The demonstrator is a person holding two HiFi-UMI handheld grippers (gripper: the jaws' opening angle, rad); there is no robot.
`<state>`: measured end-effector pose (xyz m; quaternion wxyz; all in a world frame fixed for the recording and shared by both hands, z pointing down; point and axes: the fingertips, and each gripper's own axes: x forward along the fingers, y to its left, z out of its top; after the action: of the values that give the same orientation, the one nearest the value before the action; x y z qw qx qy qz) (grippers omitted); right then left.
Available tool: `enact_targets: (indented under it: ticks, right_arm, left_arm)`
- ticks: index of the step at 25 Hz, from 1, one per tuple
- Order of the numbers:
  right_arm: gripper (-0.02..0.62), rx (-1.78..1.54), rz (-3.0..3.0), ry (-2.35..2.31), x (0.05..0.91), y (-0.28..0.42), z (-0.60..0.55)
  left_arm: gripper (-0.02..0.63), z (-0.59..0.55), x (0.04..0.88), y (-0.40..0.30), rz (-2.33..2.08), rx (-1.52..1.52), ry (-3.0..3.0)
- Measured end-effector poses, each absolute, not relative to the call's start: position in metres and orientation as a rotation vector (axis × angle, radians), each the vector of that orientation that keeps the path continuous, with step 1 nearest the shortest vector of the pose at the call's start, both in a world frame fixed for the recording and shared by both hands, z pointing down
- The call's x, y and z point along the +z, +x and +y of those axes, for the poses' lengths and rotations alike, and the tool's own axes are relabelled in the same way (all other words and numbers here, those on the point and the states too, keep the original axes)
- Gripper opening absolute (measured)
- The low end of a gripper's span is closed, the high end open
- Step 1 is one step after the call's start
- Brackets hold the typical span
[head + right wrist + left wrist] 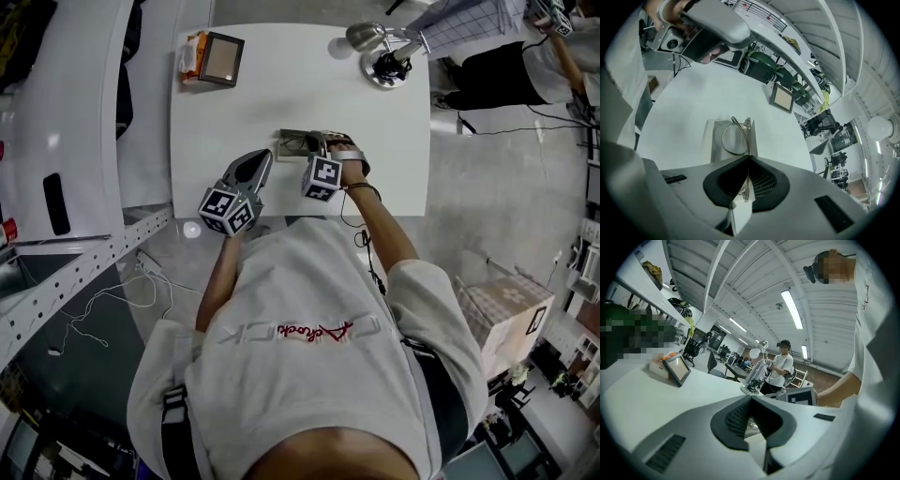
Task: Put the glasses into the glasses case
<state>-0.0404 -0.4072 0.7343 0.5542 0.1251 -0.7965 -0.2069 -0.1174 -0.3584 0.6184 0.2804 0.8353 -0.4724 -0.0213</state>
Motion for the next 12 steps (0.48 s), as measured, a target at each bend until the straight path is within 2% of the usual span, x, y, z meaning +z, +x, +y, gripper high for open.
enact_targets:
  ticks: [12]
  right_arm:
    - [0.017, -0.464, -1.798, 0.257, 0.759, -0.038, -0.406]
  left_arm:
    - [0.025, -0.355, 0.618, -0.123, -1.282, -0.057, 2.232]
